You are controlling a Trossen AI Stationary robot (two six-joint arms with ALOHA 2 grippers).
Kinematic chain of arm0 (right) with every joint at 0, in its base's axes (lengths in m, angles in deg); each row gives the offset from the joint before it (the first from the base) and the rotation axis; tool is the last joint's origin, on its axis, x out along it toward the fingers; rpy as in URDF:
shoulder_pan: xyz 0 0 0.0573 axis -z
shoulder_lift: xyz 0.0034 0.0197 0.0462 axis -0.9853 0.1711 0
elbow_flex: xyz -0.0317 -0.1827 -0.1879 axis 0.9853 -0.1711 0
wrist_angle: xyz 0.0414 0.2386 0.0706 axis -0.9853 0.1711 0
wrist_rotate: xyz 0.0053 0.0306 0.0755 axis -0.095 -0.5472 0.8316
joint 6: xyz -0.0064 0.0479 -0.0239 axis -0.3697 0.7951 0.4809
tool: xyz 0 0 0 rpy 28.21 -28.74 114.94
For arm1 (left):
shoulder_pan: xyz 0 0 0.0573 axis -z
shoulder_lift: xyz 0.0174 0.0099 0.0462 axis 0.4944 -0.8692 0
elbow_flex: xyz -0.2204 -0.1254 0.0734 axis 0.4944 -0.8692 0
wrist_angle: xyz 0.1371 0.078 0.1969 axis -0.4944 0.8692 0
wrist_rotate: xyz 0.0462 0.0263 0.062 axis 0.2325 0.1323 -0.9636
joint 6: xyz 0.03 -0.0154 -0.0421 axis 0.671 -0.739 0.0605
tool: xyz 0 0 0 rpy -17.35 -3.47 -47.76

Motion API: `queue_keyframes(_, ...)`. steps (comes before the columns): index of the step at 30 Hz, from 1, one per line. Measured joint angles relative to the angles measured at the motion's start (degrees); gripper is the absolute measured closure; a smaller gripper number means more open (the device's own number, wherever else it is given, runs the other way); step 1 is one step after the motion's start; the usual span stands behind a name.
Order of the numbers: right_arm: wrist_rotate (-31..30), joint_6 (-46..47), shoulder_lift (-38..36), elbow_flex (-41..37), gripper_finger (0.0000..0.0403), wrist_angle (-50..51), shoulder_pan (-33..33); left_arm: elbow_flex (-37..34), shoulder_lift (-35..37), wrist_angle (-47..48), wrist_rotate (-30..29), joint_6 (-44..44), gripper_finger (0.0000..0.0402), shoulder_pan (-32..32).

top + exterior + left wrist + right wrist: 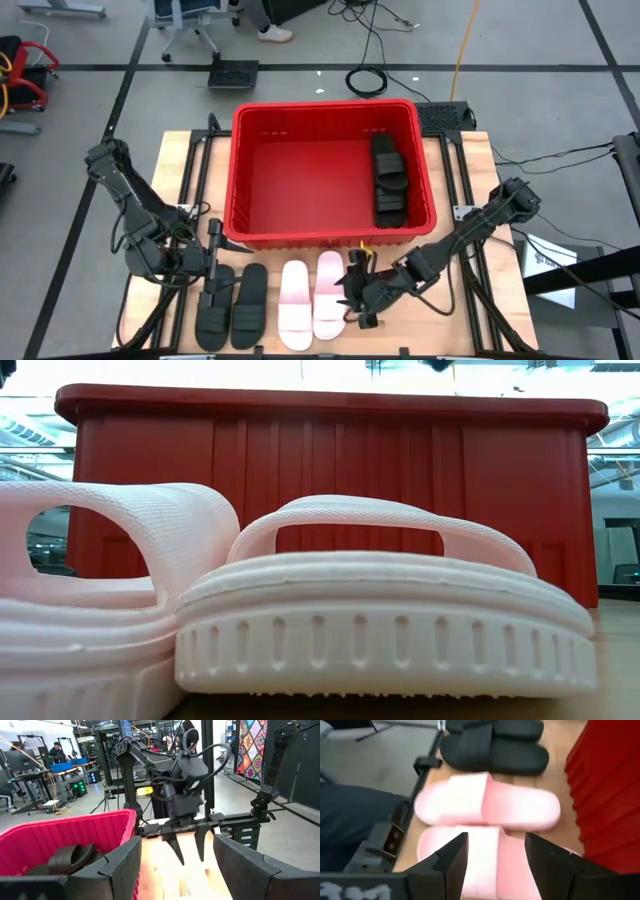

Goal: Pick and place slides into bin
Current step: Put the right pink slide into the red container

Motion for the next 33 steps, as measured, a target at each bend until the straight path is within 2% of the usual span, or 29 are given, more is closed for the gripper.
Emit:
queue_keyframes(10,8.35,3.53,-0.02,-6.10,0.0218,-3.55,3.91,0.00,0.00,0.01,0.00,0.05,0.0149,0.00)
queue_keyframes(17,16.66,5.44,-0.02,-11.41,0.0218,-12.40,6.72,0.00,0.00,0.02,0.01,0.15,0.0149,0.00)
queue_keyframes(29,18.24,10.08,-0.02,-14.80,0.0218,-15.81,7.42,0.00,0.02,0.00,0.02,0.15,0.0149,0.00)
queue_keyframes(33,18.36,10.50,2.03,-14.82,0.0218,-18.04,7.67,0.00,0.02,0.00,0.02,0.13,0.0149,0.00)
